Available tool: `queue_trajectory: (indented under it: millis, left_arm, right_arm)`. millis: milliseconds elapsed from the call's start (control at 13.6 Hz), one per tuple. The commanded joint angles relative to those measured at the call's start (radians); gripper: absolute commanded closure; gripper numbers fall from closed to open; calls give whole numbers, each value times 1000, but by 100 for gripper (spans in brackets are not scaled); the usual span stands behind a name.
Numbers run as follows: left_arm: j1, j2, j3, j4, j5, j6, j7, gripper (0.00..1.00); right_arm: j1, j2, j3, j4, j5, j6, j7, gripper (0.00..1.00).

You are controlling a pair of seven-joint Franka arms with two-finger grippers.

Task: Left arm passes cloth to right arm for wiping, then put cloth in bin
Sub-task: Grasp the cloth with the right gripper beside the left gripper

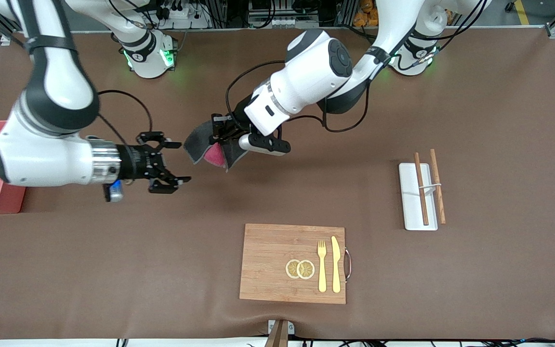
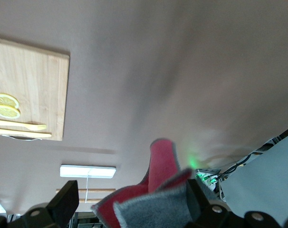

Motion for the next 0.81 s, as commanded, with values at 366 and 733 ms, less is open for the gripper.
queue_trajectory:
  millis: [366,733]
  left_arm:
    - [-14,19,6,21,-20,43,-14,100]
    - [-11,15,12,20,-9,43,8,23]
  right_arm:
    - [79,2,-7,14,27,0,87,90]
    - [54,4,-9,16,22,-5,30,100]
